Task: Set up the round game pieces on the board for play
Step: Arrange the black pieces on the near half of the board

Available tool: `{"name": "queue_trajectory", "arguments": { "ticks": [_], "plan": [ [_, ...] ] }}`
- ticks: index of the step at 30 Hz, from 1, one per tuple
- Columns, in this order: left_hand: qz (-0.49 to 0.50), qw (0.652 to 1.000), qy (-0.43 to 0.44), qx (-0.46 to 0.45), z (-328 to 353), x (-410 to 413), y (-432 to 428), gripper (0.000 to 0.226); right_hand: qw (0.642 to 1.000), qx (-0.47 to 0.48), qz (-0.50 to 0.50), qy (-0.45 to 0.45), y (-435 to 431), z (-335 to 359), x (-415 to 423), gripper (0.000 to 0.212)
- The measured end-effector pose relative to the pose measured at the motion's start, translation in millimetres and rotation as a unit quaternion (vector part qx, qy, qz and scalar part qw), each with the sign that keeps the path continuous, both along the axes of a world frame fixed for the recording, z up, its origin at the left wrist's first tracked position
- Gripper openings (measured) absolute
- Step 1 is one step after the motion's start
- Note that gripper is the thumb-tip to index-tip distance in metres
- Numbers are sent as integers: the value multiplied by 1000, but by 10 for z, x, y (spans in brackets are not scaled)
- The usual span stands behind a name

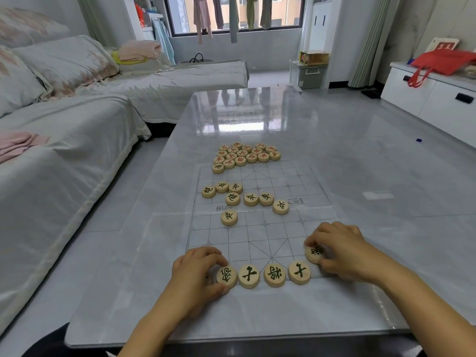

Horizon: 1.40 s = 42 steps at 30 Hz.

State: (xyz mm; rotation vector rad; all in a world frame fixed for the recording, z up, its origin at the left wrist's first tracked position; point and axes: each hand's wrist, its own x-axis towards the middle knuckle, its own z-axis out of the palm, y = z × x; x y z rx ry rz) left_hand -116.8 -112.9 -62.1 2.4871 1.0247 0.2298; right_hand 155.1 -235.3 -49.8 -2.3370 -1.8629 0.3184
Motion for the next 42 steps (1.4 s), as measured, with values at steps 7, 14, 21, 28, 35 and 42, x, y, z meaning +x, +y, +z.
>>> {"name": "queue_trajectory", "arguments": {
  "ticks": [7,14,21,28,35,42],
  "plan": [
    [1,1000,-8,-8,-10,-24,-13,39,999,8,-51,-13,-80,-26,26,49],
    [4,1000,-11,-8,-18,-49,-25,38,1000,-15,14,-2,-157,7,38,39],
    [3,1000,5,-1,-7,-33,-10,39,1000,-3,1,19,-340,-42,-5,60],
    [18,1000,-3,-3,-20,-39,-35,44,999,32,-18,5,-329,-95,-57,38],
    [16,1000,-8,-10,-18,-60,-45,40,999,48,-24,7,-340,-153,-57,40],
    [19,1000,-4,-11,4,-75,-61,45,999,30,-28,12,-360,-123,-80,51]
  ]
}}
